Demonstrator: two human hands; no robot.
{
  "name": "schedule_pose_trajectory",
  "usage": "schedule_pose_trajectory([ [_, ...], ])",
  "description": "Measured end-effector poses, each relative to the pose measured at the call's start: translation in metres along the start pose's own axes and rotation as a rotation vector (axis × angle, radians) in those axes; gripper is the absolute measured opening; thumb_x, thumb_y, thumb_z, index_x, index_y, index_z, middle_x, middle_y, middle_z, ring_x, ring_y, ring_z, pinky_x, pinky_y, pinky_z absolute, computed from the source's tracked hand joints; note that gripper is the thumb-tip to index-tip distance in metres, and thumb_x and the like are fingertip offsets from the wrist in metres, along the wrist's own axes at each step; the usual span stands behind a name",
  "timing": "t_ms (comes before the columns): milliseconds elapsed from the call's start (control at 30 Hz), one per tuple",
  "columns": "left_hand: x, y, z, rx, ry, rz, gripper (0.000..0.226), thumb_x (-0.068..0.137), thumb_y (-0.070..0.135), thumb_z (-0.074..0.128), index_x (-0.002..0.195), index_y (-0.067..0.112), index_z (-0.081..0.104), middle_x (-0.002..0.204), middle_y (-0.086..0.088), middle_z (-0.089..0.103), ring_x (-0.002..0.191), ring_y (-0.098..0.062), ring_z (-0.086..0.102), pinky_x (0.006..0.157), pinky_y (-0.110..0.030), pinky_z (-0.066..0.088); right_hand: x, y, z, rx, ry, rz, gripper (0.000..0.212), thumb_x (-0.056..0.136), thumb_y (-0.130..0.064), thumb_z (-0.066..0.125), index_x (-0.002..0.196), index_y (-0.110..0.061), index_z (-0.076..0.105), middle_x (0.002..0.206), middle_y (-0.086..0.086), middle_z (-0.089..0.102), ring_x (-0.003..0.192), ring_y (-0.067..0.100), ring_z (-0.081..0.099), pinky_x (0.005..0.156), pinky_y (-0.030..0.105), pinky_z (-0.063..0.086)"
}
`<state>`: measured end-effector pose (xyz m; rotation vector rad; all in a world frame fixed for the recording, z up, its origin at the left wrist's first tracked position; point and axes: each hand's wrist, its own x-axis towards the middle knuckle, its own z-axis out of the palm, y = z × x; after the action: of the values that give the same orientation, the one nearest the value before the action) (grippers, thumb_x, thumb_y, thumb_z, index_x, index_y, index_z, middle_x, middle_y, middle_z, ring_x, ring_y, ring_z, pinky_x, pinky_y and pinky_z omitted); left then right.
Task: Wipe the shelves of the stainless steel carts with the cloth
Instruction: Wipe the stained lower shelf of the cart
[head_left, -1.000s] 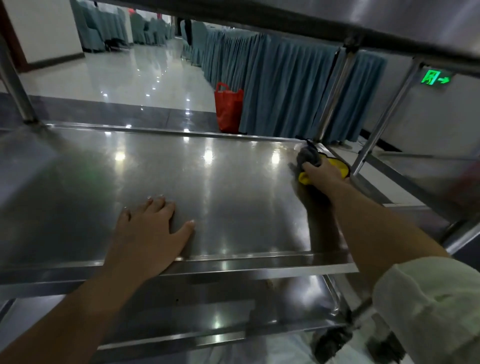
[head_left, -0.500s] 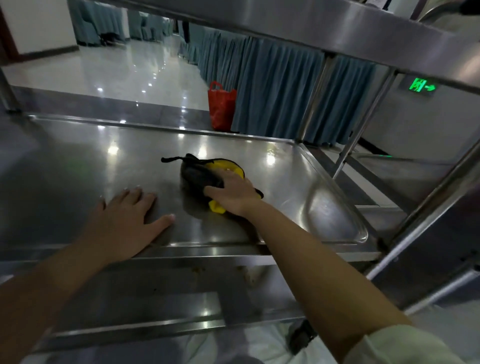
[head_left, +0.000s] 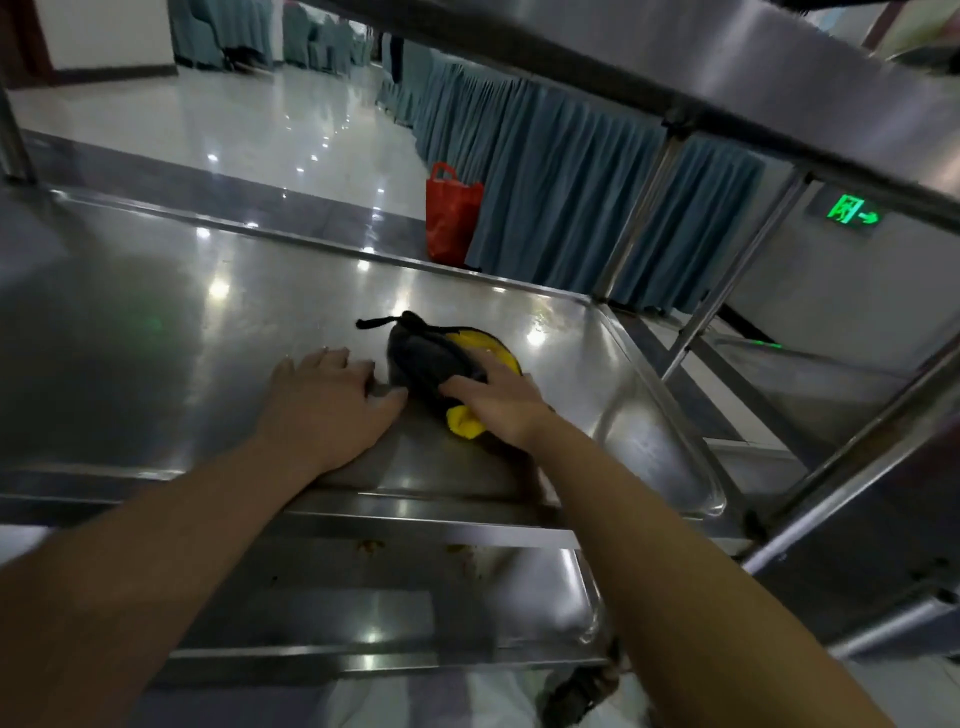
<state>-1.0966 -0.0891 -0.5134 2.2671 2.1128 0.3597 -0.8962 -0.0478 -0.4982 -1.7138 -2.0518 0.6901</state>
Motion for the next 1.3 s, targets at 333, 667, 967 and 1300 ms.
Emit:
schedule_pose_trajectory([
  [333,0.006,-0.006,0.008,0.014,-0.002,-0.008,0.086,0.073,0.077,0.011,0.141,0.032,0.036,0.153,-0.006,0.03,0.143,-0.026,0.022,0.115,-0.051,0.014,0.077,0.076,-0.061,0.066,0.126,0.171,0.048,0.064,-0.063,0.057,0.11,-0.054,0.05,0.106,-0.003,0.063,0.098,0.024,0.059,0.096,0.049,0.046],
  [667,0.007,0.002,0.013,-0.022,-0.004,-0.053,0.091,0.069,0.079,0.006,0.146,0.034,0.023,0.157,-0.002,0.02,0.146,-0.023,0.011,0.118,-0.049,0.006,0.155,0.032,-0.034,-0.032,0.211,0.206,0.054,0.075,-0.056,0.046,0.125,-0.035,0.05,0.123,0.008,0.06,0.116,0.034,0.051,0.106,0.053,0.032],
  [967,0.012,-0.004,0.011,-0.015,0.026,-0.038,0.083,0.072,0.081,0.012,0.14,0.038,0.035,0.154,0.001,0.03,0.142,-0.019,0.024,0.116,-0.043,0.015,0.166,0.023,-0.033,0.001,0.113,0.074,0.05,0.079,-0.057,0.047,0.128,-0.043,0.047,0.123,0.001,0.058,0.12,0.03,0.048,0.11,0.056,0.024],
  [1300,0.021,0.001,0.006,0.043,0.013,-0.043,0.071,0.081,0.075,0.025,0.139,0.035,0.04,0.15,0.0,0.037,0.138,-0.023,0.032,0.112,-0.046,0.025,0.093,0.098,-0.086,-0.037,0.237,0.254,0.036,0.081,-0.05,0.051,0.11,-0.03,0.052,0.102,0.005,0.063,0.093,0.025,0.058,0.093,0.045,0.046],
])
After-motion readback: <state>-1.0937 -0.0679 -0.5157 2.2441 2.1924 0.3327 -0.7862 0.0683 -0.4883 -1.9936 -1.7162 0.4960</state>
